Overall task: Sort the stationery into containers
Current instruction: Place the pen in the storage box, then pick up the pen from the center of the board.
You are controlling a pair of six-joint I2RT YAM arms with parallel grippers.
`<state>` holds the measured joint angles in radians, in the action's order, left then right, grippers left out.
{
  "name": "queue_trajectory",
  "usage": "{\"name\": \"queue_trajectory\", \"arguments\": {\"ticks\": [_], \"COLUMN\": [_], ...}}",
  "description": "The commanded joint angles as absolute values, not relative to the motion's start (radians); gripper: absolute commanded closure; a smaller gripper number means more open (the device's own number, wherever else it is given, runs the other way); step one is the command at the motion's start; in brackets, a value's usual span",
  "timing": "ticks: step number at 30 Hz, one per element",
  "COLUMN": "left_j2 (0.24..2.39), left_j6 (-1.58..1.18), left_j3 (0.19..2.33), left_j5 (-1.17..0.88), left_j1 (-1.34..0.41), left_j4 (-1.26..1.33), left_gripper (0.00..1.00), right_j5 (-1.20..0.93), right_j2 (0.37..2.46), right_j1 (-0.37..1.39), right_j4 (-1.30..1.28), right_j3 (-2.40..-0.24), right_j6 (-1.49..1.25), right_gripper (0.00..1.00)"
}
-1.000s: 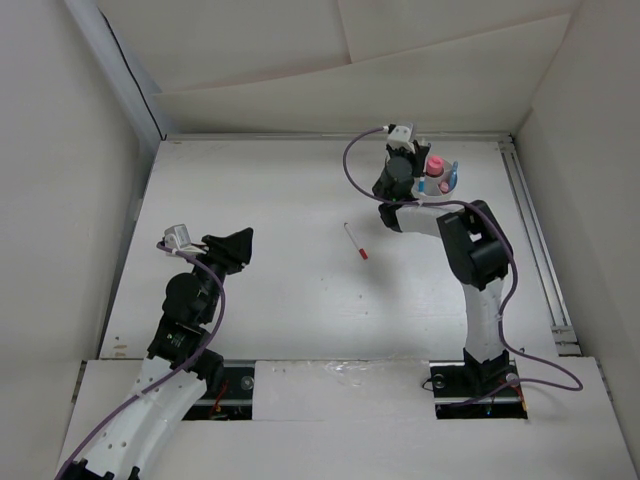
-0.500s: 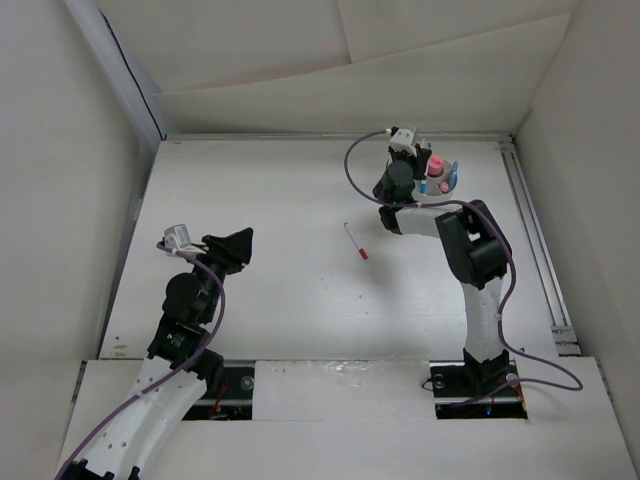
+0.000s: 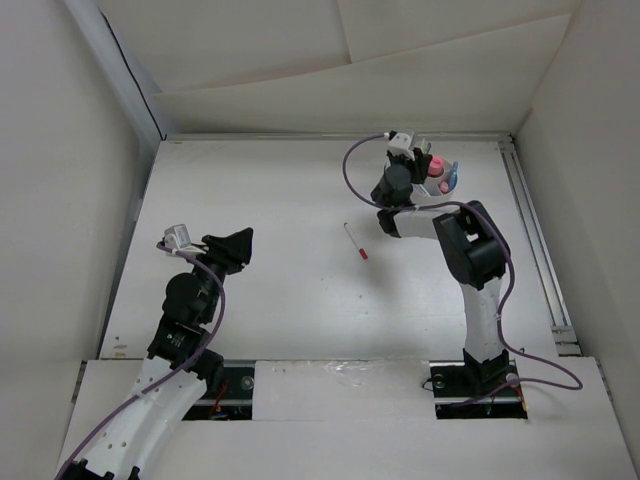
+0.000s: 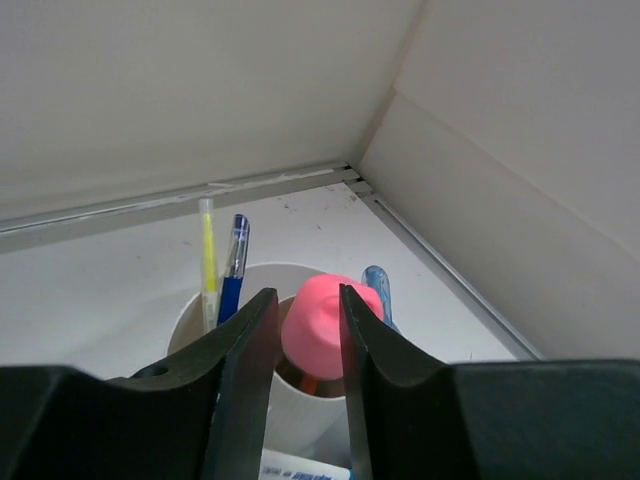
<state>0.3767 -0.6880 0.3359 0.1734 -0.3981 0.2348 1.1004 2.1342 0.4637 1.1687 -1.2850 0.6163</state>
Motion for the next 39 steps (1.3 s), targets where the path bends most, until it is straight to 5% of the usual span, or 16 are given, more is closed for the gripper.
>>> {"name": "queue_trajectory", "arguments": {"ticks": [1,9,14,16,26,29,30,31,34,39], "left_j2": [0.367,0.357,0.357,0.357,0.357,0.357,0.357,0.357,0.357,0.357], "left_j6": [-0.673,-0.673,-0.673,-0.673,-0.673,-0.673,-0.673,-0.673,-0.673,-0.673], "left_j3": [0.336,0.345,0.345,0.345,0.345,0.345,0.345,0.345,0.345,0.345], "left_j5": [0.178,0.178,0.169,0.169,0.16,0.16,0.16,0.16,0.16,0.16], "left_j1": [-0.402,-0.402,-0.402,-0.402,-0.402,-0.402,-0.402,-0.402,-0.402,-0.402], "left_j4": [0.264,0.255,0.255,0.255,0.255,0.255,0.255,0.255,0.255,0.255], "left_gripper": [0.59,0.59,0.59,0.59,0.59,0.59,0.59,0.59,0.59,0.59], "right_j5": [1.117,1.126,0.994,0.772,0.243,0.216,0.233,0.247,0.305,0.305], "right_j2": [2.06,1.929,1.764,1.692,1.549,1.624,1.678,1.702,1.79,1.864], "right_j1": [0.502,0.567,0.604,0.614,0.638,0.652,0.661,0.67,0.684,0.693], "right_j4": [1.207,1.062,0.589,0.406,0.048,-0.075,-0.115,-0.164,-0.201,-0.229], "right_j3": [-1.281,-1.237,-1.213,-1.241,-1.095,-1.127,-1.173,-1.192,-1.253,-1.31], "right_j6": [0.603,0.465,0.084,-0.047,-0.33,-0.33,-0.33,-0.318,-0.327,-0.348], "right_gripper": [0.62,0.58,0.83,0.91,1.0,0.87,0.79,0.61,0.39,0.22]}}
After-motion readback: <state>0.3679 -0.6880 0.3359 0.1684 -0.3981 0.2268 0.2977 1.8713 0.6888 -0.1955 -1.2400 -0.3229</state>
